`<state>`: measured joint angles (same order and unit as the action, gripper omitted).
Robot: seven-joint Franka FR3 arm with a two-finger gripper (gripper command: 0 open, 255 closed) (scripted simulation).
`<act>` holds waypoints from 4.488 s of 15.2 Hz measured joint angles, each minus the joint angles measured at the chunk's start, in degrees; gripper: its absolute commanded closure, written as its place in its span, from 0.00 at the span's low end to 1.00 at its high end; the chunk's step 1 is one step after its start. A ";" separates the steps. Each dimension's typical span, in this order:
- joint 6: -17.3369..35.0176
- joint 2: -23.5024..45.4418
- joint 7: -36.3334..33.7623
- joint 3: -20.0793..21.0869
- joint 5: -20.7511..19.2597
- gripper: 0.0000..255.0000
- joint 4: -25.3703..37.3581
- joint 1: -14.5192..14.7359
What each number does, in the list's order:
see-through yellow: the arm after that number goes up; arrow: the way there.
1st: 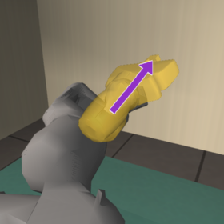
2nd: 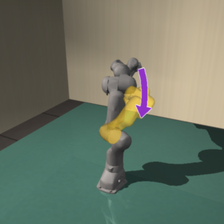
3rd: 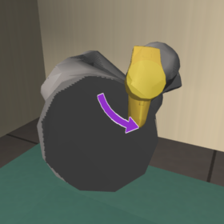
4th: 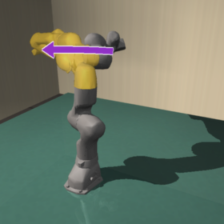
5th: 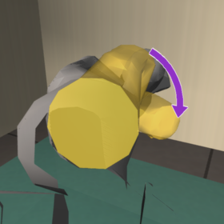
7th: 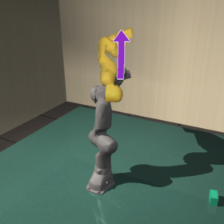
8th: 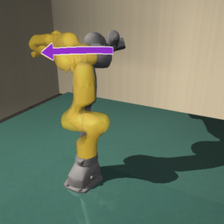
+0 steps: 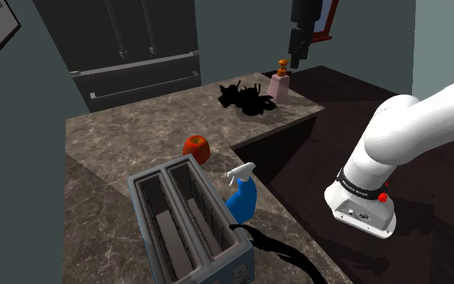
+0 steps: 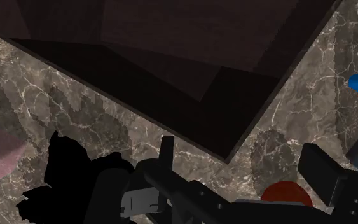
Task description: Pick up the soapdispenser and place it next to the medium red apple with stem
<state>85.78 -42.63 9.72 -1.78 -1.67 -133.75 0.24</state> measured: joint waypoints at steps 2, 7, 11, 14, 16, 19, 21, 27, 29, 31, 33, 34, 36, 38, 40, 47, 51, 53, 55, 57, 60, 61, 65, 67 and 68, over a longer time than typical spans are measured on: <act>0.58 0.47 0.54 -0.44 -0.41 0.00 -0.03 -0.15; 5.98 4.80 5.89 -4.78 -4.12 0.00 -0.18 -1.58; 10.53 9.30 10.31 -8.39 -6.62 0.00 0.85 -2.62; 14.01 13.42 14.23 -11.57 -8.27 0.00 2.44 -3.51; 16.40 17.26 16.54 -13.44 -8.71 0.00 4.54 -3.74; 19.81 21.88 20.00 -16.07 -9.12 0.00 6.68 -4.23; 22.23 25.57 22.62 -17.95 -8.94 0.00 8.58 -4.56; 26.86 36.72 30.51 -22.38 -6.24 0.00 16.62 -5.66; 28.24 41.65 33.48 -23.58 -4.25 0.00 20.49 -6.24; 29.39 45.84 36.06 -24.33 -2.36 0.00 23.77 -7.02; 30.04 49.76 38.84 -24.98 -0.42 0.00 27.26 -8.20; 30.05 52.54 40.17 -25.09 0.94 0.00 30.06 -8.88; 30.27 56.90 42.62 -25.17 3.09 0.00 34.31 -10.38; 29.61 61.86 45.25 -25.06 5.48 0.00 40.09 -12.51; 30.42 63.84 46.08 -24.83 6.38 0.00 41.27 -13.25; 33.95 66.29 47.00 -24.43 7.57 0.00 40.11 -14.08; 34.30 66.32 47.02 -24.41 7.59 0.00 39.81 -14.07; 34.31 66.32 47.02 -24.41 7.60 0.00 39.81 -14.07; 34.31 66.32 47.02 -24.41 7.60 1.00 39.81 -14.07; 34.31 66.31 47.02 -24.41 7.60 1.00 39.82 -14.07; 34.31 66.32 47.02 -24.41 7.60 1.00 39.83 -14.07; 34.31 66.32 47.01 -24.41 7.59 1.00 39.83 -14.07; 33.95 66.23 46.96 -24.43 7.54 1.00 40.09 -14.04; 32.82 65.88 46.94 -24.53 7.37 1.00 40.90 -14.03; 32.47 65.42 46.82 -24.61 7.17 1.00 40.84 -13.89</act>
<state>118.25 22.79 56.54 -26.39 5.49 -92.92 -13.64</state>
